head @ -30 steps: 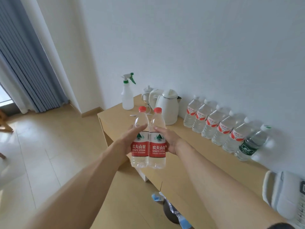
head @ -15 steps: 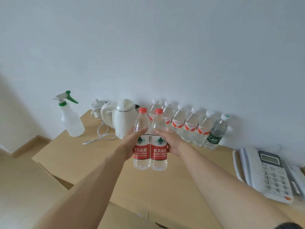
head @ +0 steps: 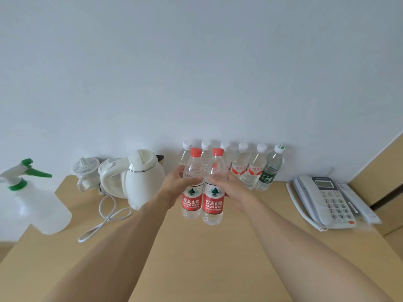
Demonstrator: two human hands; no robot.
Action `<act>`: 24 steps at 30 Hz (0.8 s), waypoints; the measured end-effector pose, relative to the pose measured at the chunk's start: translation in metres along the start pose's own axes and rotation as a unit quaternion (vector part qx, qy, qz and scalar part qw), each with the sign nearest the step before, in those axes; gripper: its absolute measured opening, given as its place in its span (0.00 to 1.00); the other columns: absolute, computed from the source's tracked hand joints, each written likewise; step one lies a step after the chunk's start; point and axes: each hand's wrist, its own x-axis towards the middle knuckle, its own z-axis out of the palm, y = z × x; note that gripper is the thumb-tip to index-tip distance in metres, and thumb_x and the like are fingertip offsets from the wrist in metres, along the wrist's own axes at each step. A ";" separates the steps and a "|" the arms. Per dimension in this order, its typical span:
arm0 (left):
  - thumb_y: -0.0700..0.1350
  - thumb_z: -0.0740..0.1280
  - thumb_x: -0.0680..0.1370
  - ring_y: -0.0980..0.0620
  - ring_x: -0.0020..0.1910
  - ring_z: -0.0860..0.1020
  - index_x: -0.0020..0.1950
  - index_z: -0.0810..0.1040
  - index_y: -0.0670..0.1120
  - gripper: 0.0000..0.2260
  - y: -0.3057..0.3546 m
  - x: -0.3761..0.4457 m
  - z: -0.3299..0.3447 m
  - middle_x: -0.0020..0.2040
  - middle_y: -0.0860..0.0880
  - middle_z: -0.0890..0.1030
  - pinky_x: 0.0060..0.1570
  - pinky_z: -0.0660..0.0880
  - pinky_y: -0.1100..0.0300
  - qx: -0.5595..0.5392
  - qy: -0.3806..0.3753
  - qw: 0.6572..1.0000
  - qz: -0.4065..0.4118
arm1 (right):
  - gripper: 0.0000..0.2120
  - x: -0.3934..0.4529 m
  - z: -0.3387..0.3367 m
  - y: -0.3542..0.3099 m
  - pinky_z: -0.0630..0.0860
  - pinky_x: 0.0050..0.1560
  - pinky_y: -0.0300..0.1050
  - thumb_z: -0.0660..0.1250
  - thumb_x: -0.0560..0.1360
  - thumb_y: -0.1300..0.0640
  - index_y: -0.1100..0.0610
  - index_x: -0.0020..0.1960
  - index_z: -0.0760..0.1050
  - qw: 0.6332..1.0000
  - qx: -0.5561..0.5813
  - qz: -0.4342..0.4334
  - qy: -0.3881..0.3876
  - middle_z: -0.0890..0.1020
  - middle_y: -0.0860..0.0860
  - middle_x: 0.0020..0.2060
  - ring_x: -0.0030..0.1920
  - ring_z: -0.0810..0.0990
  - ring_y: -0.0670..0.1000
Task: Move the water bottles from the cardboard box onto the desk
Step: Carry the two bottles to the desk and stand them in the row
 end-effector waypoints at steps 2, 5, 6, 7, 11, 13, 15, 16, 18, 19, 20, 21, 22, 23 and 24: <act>0.39 0.79 0.70 0.52 0.50 0.84 0.61 0.78 0.50 0.22 -0.004 0.006 -0.004 0.53 0.48 0.85 0.49 0.77 0.58 0.036 -0.007 0.999 0.011 | 0.28 0.001 0.001 0.003 0.76 0.51 0.44 0.79 0.71 0.50 0.47 0.67 0.73 1.000 -0.011 -0.009 0.008 0.83 0.44 0.58 0.57 0.81 0.46; 0.38 0.79 0.69 0.51 0.54 0.83 0.63 0.77 0.50 0.25 -0.007 0.011 -0.006 0.54 0.49 0.85 0.56 0.77 0.54 0.075 0.000 0.997 0.020 | 0.28 0.009 -0.001 0.008 0.76 0.56 0.45 0.80 0.70 0.54 0.48 0.67 0.73 0.999 -0.028 -0.015 0.007 0.83 0.45 0.59 0.59 0.81 0.47; 0.37 0.78 0.69 0.51 0.54 0.83 0.63 0.78 0.49 0.25 -0.008 0.012 -0.006 0.54 0.50 0.85 0.56 0.77 0.53 0.084 0.006 0.996 0.023 | 0.28 0.011 -0.001 0.009 0.76 0.59 0.47 0.80 0.70 0.55 0.48 0.66 0.73 0.999 -0.034 -0.014 0.006 0.83 0.45 0.59 0.60 0.80 0.48; 0.37 0.78 0.69 0.51 0.54 0.82 0.62 0.78 0.50 0.24 -0.009 0.013 -0.006 0.53 0.50 0.85 0.55 0.77 0.54 0.088 0.013 0.996 0.025 | 0.29 0.015 -0.002 0.010 0.76 0.61 0.49 0.80 0.70 0.55 0.50 0.67 0.73 0.999 -0.040 -0.016 0.004 0.82 0.47 0.60 0.61 0.80 0.49; 0.36 0.77 0.69 0.51 0.54 0.82 0.63 0.78 0.50 0.24 -0.011 0.014 -0.009 0.53 0.50 0.85 0.51 0.75 0.57 0.097 0.029 0.995 0.017 | 0.28 0.024 0.000 0.013 0.74 0.58 0.45 0.80 0.69 0.57 0.51 0.65 0.72 0.997 -0.073 -0.020 0.008 0.80 0.46 0.59 0.61 0.78 0.48; 0.36 0.77 0.69 0.51 0.54 0.82 0.64 0.78 0.50 0.24 -0.011 0.015 -0.009 0.53 0.50 0.85 0.48 0.76 0.58 0.103 0.034 0.994 0.010 | 0.26 0.026 0.001 0.012 0.72 0.48 0.37 0.80 0.69 0.57 0.46 0.61 0.71 0.996 -0.088 -0.021 0.007 0.79 0.40 0.53 0.54 0.77 0.42; 0.36 0.77 0.69 0.49 0.54 0.82 0.63 0.79 0.50 0.24 -0.013 0.014 -0.010 0.53 0.49 0.85 0.48 0.78 0.55 0.108 0.040 0.993 -0.001 | 0.27 0.027 0.002 0.012 0.69 0.42 0.34 0.80 0.69 0.57 0.44 0.60 0.71 0.994 -0.111 -0.024 0.009 0.77 0.35 0.49 0.49 0.76 0.36; 0.35 0.77 0.69 0.49 0.55 0.82 0.63 0.78 0.50 0.24 -0.014 0.014 -0.010 0.53 0.49 0.85 0.52 0.80 0.51 0.110 0.043 0.993 -0.008 | 0.27 0.028 0.003 0.013 0.70 0.43 0.35 0.81 0.69 0.56 0.44 0.61 0.71 0.992 -0.123 -0.025 0.010 0.77 0.35 0.48 0.49 0.76 0.37; 0.36 0.77 0.69 0.48 0.56 0.82 0.64 0.78 0.50 0.25 -0.017 0.013 -0.010 0.55 0.49 0.84 0.59 0.79 0.46 0.119 0.049 0.991 -0.019 | 0.27 0.029 0.005 0.016 0.71 0.48 0.40 0.81 0.68 0.56 0.43 0.61 0.71 0.989 -0.145 -0.027 0.012 0.78 0.36 0.48 0.52 0.77 0.42; 0.36 0.77 0.69 0.48 0.57 0.81 0.64 0.78 0.49 0.25 -0.019 0.013 -0.010 0.56 0.49 0.84 0.60 0.78 0.45 0.123 0.053 0.991 -0.023 | 0.27 0.030 0.005 0.018 0.71 0.50 0.42 0.81 0.68 0.56 0.42 0.59 0.71 0.988 -0.153 -0.027 0.015 0.78 0.36 0.47 0.53 0.77 0.44; 0.36 0.77 0.69 0.48 0.57 0.81 0.65 0.77 0.49 0.26 -0.020 0.013 -0.010 0.56 0.49 0.84 0.60 0.78 0.45 0.125 0.056 0.990 -0.024 | 0.26 0.030 0.006 0.019 0.71 0.52 0.43 0.81 0.68 0.55 0.42 0.59 0.71 0.987 -0.159 -0.028 0.018 0.78 0.37 0.47 0.54 0.77 0.45; 0.36 0.77 0.69 0.48 0.57 0.81 0.65 0.77 0.49 0.26 -0.019 0.013 -0.010 0.56 0.49 0.84 0.60 0.79 0.45 0.125 0.059 0.990 -0.024 | 0.26 0.030 0.007 0.019 0.71 0.52 0.44 0.81 0.68 0.55 0.43 0.59 0.71 0.986 -0.163 -0.029 0.021 0.78 0.37 0.47 0.54 0.77 0.46; 0.36 0.77 0.69 0.48 0.57 0.81 0.66 0.76 0.50 0.27 -0.018 0.013 -0.010 0.56 0.50 0.83 0.59 0.79 0.46 0.125 0.060 0.990 -0.024 | 0.27 0.030 0.007 0.018 0.72 0.53 0.44 0.81 0.68 0.55 0.44 0.61 0.72 0.985 -0.168 -0.029 0.022 0.78 0.38 0.48 0.55 0.77 0.47; 0.36 0.77 0.70 0.49 0.57 0.81 0.67 0.75 0.50 0.28 -0.016 0.012 -0.009 0.56 0.50 0.83 0.58 0.79 0.47 0.127 0.062 0.990 -0.025 | 0.28 0.030 0.007 0.018 0.72 0.54 0.45 0.81 0.68 0.54 0.46 0.63 0.72 0.984 -0.173 -0.029 0.024 0.79 0.40 0.49 0.56 0.78 0.47; 0.36 0.77 0.70 0.49 0.57 0.81 0.67 0.74 0.51 0.29 -0.014 0.012 -0.008 0.56 0.51 0.83 0.57 0.79 0.49 0.129 0.065 0.989 -0.026 | 0.29 0.030 0.007 0.018 0.74 0.56 0.46 0.81 0.67 0.54 0.47 0.64 0.73 0.983 -0.179 -0.032 0.027 0.79 0.41 0.52 0.57 0.78 0.48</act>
